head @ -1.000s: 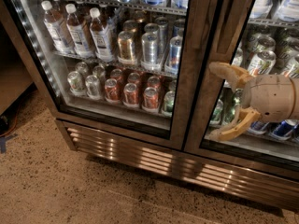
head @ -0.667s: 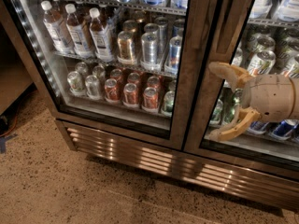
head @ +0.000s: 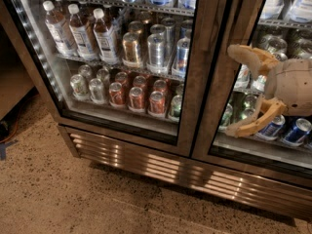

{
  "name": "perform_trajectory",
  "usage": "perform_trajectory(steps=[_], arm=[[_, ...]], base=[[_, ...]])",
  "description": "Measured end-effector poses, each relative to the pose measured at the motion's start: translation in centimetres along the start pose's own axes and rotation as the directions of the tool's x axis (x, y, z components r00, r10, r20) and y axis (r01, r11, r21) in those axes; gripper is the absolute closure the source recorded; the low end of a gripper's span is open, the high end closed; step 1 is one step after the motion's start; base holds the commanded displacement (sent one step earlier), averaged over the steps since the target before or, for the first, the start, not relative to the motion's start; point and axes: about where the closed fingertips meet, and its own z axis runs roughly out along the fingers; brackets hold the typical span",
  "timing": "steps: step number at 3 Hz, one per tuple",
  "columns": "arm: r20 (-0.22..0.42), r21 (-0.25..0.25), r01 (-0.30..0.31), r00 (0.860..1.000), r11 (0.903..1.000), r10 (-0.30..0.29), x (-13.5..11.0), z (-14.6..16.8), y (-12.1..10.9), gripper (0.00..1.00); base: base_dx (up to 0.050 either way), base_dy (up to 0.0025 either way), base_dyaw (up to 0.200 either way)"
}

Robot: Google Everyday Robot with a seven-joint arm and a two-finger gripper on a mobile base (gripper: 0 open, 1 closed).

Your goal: Open left fridge door

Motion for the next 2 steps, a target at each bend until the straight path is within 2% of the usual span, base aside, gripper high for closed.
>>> perform_trajectory(steps=[1, 2], arm=[[0.000, 0.000, 0.000, 1.000, 1.0000, 0.000, 0.0, 0.0, 0.0, 0.00], [-0.044, 0.016, 0.031, 0.999, 0.9994, -0.030, -3.9, 0.7, -4.9, 0.00]], base=[[0.000, 0.00000, 0.000], [0.000, 0.00000, 0.000]])
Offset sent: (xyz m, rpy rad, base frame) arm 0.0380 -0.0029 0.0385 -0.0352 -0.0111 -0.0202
